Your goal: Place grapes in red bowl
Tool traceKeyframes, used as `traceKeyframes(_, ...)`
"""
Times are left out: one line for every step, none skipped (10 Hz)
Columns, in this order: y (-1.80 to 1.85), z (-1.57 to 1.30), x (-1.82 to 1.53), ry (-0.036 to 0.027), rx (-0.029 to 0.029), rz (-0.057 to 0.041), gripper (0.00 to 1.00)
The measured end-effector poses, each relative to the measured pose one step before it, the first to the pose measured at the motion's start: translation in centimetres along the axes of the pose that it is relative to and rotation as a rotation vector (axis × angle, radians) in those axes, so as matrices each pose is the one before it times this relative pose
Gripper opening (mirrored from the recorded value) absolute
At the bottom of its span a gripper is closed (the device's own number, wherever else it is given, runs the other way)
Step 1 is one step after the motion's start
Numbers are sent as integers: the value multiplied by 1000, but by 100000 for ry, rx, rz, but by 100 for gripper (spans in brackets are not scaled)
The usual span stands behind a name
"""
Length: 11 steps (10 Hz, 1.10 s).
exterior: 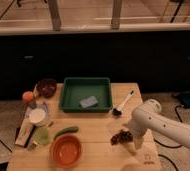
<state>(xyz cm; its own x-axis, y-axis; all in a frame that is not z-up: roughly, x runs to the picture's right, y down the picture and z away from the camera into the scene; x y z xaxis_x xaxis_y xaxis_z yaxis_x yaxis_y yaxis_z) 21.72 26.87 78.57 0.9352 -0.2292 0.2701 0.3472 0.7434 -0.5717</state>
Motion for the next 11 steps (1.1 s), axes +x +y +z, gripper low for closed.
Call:
traceKeyframes(77, 40, 76, -98, -7, -15, 80)
traceKeyframes(42, 49, 48, -168, 3, -240, 80)
traceKeyframes(30, 40, -19, -109, -110, -630, 80)
traceKeyframes(15, 15, 0, -59, -36, -366, 80)
traceKeyframes(39, 26, 5, -161, -50, -162, 80)
traceKeyframes(45, 36, 58, -254, -75, 37, 80)
traceKeyframes(45, -9, 87, -127, 34, -146, 80)
traceKeyframes(42, 32, 32, -242, -48, -17, 80)
traceKeyframes(47, 23, 21, -146, -50, -141, 80)
traceKeyframes(39, 16, 28, -182, 11, -333, 80)
traceKeyframes(31, -4, 19, -116, -27, -234, 80)
